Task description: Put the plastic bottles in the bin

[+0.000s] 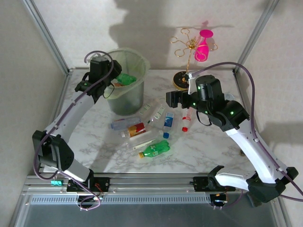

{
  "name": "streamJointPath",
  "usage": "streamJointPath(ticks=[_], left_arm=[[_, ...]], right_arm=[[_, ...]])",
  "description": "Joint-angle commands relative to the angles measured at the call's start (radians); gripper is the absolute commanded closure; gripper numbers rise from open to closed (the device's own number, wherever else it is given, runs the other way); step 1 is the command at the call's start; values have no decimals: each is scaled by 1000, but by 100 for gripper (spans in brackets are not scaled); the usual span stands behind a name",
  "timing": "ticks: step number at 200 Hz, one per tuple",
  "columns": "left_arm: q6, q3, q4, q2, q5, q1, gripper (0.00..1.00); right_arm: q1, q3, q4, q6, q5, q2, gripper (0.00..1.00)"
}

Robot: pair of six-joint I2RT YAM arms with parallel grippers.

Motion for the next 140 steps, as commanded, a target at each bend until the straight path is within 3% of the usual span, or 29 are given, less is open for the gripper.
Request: streamJointPath(ticks=[1,90,140], left_arm=[[26,-49,74,-56,1,8,32],[-7,-83,53,-182,33,6,32],[19,-92,19,-319,49,2,32]], right_arm=[[4,36,3,-19,30,12,1],[-5,78,-17,33,101,54,1],[-151,8,-83,119,61,145,1]])
